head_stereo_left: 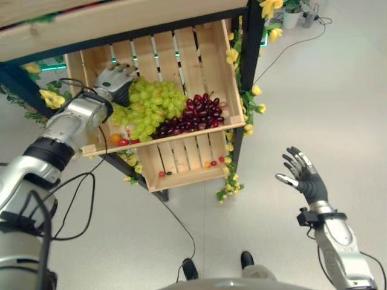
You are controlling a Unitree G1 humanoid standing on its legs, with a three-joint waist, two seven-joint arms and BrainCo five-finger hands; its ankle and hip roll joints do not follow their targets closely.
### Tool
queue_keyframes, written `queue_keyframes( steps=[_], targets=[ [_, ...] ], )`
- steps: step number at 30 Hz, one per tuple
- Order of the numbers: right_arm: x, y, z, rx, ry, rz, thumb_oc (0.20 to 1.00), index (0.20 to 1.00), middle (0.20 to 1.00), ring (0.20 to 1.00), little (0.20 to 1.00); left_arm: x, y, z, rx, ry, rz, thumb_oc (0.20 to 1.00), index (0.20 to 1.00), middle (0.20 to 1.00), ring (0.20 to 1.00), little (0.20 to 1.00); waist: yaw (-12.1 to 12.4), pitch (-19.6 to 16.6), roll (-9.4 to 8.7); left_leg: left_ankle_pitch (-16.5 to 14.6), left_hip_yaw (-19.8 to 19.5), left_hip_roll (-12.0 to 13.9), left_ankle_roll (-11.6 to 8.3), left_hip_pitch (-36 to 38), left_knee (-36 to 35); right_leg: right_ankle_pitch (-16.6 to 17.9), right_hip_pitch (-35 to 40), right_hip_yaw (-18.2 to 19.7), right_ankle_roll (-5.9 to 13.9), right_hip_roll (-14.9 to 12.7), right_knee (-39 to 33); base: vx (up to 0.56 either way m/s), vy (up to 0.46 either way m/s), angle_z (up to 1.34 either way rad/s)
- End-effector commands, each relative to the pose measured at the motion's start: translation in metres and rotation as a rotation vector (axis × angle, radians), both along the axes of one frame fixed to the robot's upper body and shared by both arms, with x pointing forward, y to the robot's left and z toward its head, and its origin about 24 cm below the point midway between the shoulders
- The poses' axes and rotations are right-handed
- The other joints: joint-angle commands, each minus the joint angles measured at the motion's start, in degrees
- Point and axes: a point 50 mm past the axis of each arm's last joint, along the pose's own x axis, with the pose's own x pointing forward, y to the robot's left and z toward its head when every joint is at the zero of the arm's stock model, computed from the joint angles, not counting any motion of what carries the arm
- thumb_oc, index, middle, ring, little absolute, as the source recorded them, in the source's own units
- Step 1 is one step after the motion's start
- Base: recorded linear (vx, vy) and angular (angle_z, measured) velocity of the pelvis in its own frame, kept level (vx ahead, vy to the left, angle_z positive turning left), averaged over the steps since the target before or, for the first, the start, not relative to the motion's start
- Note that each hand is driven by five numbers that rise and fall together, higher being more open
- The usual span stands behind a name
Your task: Pick up the fruits from the basket on one side to the basket on the other side
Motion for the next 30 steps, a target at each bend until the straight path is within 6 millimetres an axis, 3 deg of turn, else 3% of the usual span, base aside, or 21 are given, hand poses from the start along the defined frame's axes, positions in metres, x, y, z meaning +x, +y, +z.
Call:
queue_keyframes(
  steps=[1, 9, 14, 18, 20, 21, 23, 26, 29, 30],
  targets=[
    [0.0, 0.0, 0.028, -0.027, -0.148, 0.007, 1.0, 1.0, 1.0, 1.0, 1.0, -0.01, 0.001, 0.058, -0.126, -0.292, -0.045, 1.0, 1.0, 1.0, 1.0, 1.0, 1.59, -3.38, -2.22, -5.08, -0.23, 1.83, -3.07, 5.76, 0.1, -1.11, -0.7, -4.21, 7.48, -3.62, 0.2, 0.0, -0.026, 0.03],
    [-0.001, -0.005, 0.024, -0.028, -0.126, -0.038, 1.0, 1.0, 1.0, 1.0, 1.0, -0.043, 0.004, 0.053, -0.296, -0.387, -0.157, 1.0, 1.0, 1.0, 1.0, 1.0, 2.7, -4.46, -2.93, -5.16, -0.92, 2.37, -3.27, 6.18, 0.1, -1.63, 0.16, -4.86, 6.74, -3.11, 0.2, 0.0, -0.006, 0.01],
    [0.001, -0.008, 0.026, -0.026, -0.134, -0.07, 1.0, 1.0, 1.0, 1.0, 1.0, -0.057, -0.011, 0.04, -0.426, -0.299, -0.303, 1.0, 1.0, 1.0, 1.0, 1.0, 3.72, -4.91, -3.64, -4.97, -1.78, 2.84, -3.44, 6.35, 0.1, -2.02, 0.97, -5.45, 6.04, -2.62, 0.2, -0.01, -0.028, 0.05],
    [0.002, -0.011, 0.028, -0.022, -0.148, -0.104, 1.0, 1.0, 1.0, 1.0, 1.0, -0.068, -0.017, 0.019, -0.622, -0.139, -0.416, 1.0, 1.0, 1.0, 1.0, 1.0, 4.08, -5.06, -4.04, -4.48, -2.89, 3.32, -3.66, 6.47, 0.34, -2.68, 1.86, -5.64, 5.13, -1.86, 0.2, -0.01, -0.056, 0.1],
    [0.002, -0.012, 0.031, -0.011, -0.168, -0.124, 1.0, 1.0, 1.0, 1.0, 1.0, -0.074, -0.021, -0.009, -0.818, 0.007, -0.481, 1.0, 1.0, 1.0, 1.0, 1.0, 4.07, -4.91, -4.57, -4.28, -3.55, 3.81, -3.9, 6.56, 1.12, -3.43, 2.63, -5.41, 3.98, -1.01, 0.2, -0.02, -0.071, 0.24],
    [0.002, -0.012, 0.031, -0.012, -0.167, -0.123, 1.0, 1.0, 1.0, 1.0, 1.0, -0.075, -0.021, -0.009, -0.821, 0.01, -0.481, 1.0, 1.0, 1.0, 1.0, 1.0, 3.99, -4.93, -4.51, -4.33, -3.58, 3.85, -3.93, 6.58, 1.2, -3.46, 2.7, -5.43, 3.95, -0.98, 0.2, -0.02, -0.067, 0.2],
    [0.002, -0.015, 0.033, -0.005, -0.176, -0.141, 1.0, 1.0, 1.0, 1.0, 1.0, -0.082, -0.023, -0.031, -1.001, 0.147, -0.531, 1.0, 1.0, 1.0, 1.0, 1.0, 3.95, -4.58, -5.1, -5.1, -4.42, 3.97, -3.82, 5.98, 3.9, -3.93, 3.27, -4.72, 2.97, -0.25, 0.22, -0.03, -0.053, 0.14],
    [0.005, -0.021, 0.042, -0.025, -0.21, -0.159, 1.0, 1.0, 1.0, 1.0, 1.0, -0.091, -0.032, -0.057, -1.119, 0.278, -0.552, 1.0, 1.0, 1.0, 1.0, 1.0, 4.28, -2.63, -6.57, -8.5, -10.18, 1.65, -3.7, 2.6, 12.9, -3.64, 2.99, -2.91, 1.91, -0.2, 0.84, -0.09, -0.022, -0.02],
    [0.026, -0.012, 0.059, -0.04, -0.291, -0.123, 1.0, 1.0, 1.0, 1.0, 1.0, -0.104, -0.027, -0.087, -1.251, 0.344, -0.506, 1.0, 1.0, 1.0, 1.0, 1.0, 7.63, -1.66, -6.89, -13.16, -27.74, -9.01, 0.45, 1.58, 16.53, -2.1, -2.44, 5.99, 2.21, 0.54, 4.36, -0.08, 0.092, -1.26],
    [0.027, -0.013, 0.059, -0.051, -0.286, -0.111, 1.0, 1.0, 1.0, 1.0, 1.0, -0.107, -0.026, -0.091, -1.272, 0.364, -0.507, 1.0, 1.0, 1.0, 1.0, 1.0, 7.14, -1.63, -7.01, -13.84, -27.75, -8.9, 0.92, 1.89, 16.22, -1.86, -2.66, 7.48, 2.53, 0.74, 4.34, -0.1, 0.148, -2.21]
  ],
)
